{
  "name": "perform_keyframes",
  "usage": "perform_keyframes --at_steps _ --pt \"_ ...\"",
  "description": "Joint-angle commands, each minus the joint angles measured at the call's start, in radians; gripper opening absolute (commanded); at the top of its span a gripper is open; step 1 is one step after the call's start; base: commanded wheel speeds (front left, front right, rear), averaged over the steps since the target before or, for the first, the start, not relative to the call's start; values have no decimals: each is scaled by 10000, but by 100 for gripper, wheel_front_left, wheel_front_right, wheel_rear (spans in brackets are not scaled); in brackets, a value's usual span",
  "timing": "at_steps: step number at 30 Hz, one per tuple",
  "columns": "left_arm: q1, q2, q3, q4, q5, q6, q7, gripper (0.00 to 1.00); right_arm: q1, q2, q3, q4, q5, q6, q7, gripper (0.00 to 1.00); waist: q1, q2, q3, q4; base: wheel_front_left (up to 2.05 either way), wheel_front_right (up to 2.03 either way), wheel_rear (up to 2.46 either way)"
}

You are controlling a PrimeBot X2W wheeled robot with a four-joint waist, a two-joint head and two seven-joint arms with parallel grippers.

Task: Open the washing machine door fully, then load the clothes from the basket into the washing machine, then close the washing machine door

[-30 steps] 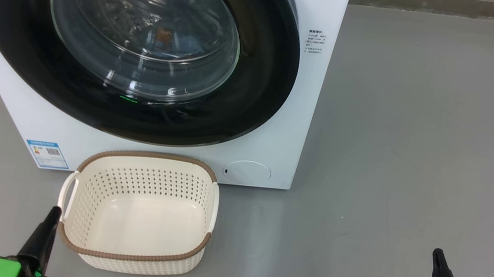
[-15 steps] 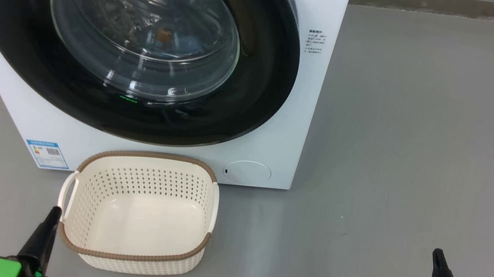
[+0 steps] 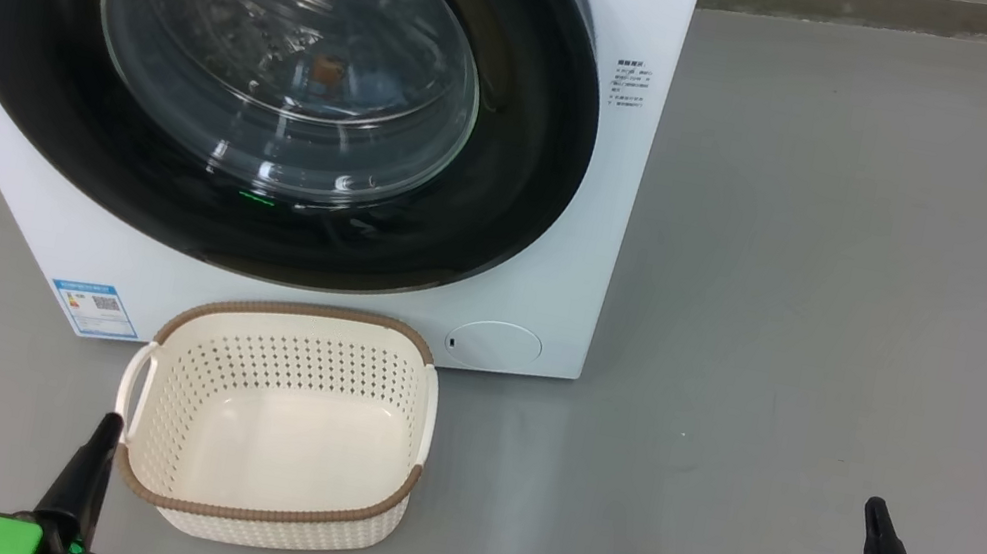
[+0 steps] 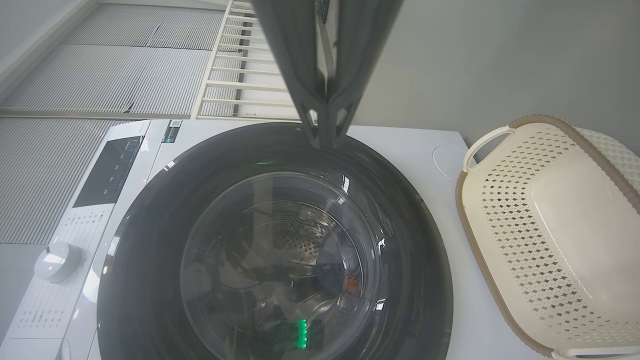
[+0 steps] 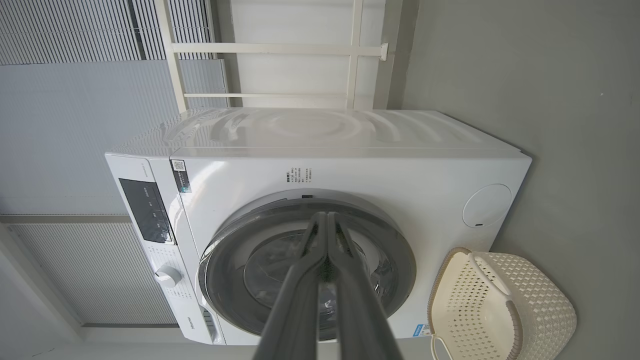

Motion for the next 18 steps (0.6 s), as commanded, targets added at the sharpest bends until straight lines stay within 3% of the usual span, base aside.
perform_keyframes --at_steps 1,18 --pt "-413 121 356 -191 8 -17 41 0 -408 -28 212 -248 -84 17 53 0 0 0 0 0 0 0 0" --pt "-414 115 366 -191 15 -17 49 0 -409 -19 199 -247 -95 17 64 0 0 0 0 0 0 0 0"
